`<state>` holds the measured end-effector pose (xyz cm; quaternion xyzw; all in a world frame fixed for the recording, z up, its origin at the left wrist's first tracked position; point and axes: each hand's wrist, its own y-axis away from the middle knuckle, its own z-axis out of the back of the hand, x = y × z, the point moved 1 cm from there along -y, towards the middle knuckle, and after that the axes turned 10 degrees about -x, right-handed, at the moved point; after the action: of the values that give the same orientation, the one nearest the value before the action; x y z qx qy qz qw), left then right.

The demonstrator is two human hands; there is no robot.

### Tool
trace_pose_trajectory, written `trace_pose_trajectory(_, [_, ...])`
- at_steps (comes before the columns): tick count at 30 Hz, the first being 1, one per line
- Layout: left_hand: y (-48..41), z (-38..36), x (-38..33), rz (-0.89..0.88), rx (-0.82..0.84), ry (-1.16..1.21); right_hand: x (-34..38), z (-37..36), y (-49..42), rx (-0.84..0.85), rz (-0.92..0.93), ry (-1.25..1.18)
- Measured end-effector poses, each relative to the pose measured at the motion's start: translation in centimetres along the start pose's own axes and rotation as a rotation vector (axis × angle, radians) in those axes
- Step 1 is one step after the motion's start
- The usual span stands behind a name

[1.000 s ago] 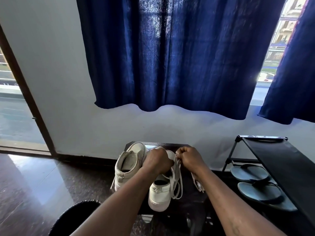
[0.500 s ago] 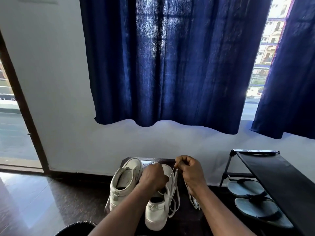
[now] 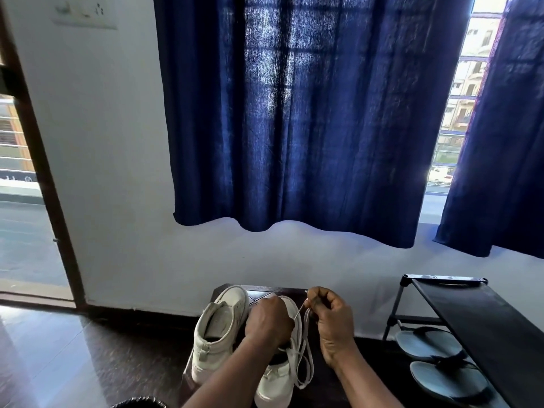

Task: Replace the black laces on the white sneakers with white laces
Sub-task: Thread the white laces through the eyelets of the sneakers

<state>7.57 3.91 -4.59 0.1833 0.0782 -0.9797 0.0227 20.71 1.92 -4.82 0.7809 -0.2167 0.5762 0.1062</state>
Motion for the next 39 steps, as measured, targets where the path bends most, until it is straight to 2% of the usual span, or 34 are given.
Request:
trace_pose_trajectory(4, [-0.1,0.0,0.3,0.015,0.001,0.012,1.0,-0.8,0.2,0.009,-0.011,-0.071])
trace_pose_trajectory(6, [0.1,0.1,0.5,0.018,-0.003,0.023,1.2,-0.6,0.0,0.012,0.011,-0.031])
trace_pose_trajectory(8, [0.2,0.1,0.6,0.001,-0.013,0.047,1.4,-0.2,-0.2,0.053,0.075,0.157])
trace_pose_trajectory(11, [0.2,0.5,0.8,-0.03,-0.06,0.131,2.1,0.2,-0.8,0.142,0.292,0.651])
trace_pose_trajectory(12, [0.1,0.9,0.8,-0.018,-0.089,0.199,2.8,0.3,-1.1,0.14,0.372,0.755])
trace_pose_trajectory(14, [-0.6,2.3,0.7,0.016,-0.149,0.388,4.6,0.1,-1.5,0.101,0.491,0.806])
trace_pose_trajectory(17, [-2.3,5.9,0.1,0.029,-0.18,0.716,8.6,-1.3,-1.8,0.063,0.554,0.649])
trace_pose_trajectory(20, [-3.5,11.8,-1.5,-0.056,-0.262,0.909,14.3,-3.8,-1.9,0.069,0.545,0.392])
trace_pose_trajectory(23, [-3.2,19.5,-4.1,-0.112,-0.295,1.132,20.8,-6.7,-2.2,0.106,0.436,0.122])
trace_pose_trajectory(26, [-3.3,25.5,-6.5,-0.163,-0.271,1.3,26.3,-9.2,-2.0,0.172,0.312,0.001])
trace_pose_trajectory(32, [-3.7,33.6,-10.0,-0.23,-0.371,1.365,33.4,-12.1,-2.0,0.19,0.167,-0.2])
trace_pose_trajectory(39, [-2.8,38.3,-11.8,-0.21,-0.431,1.412,38.3,-14.1,-1.0,0.199,0.194,-0.233])
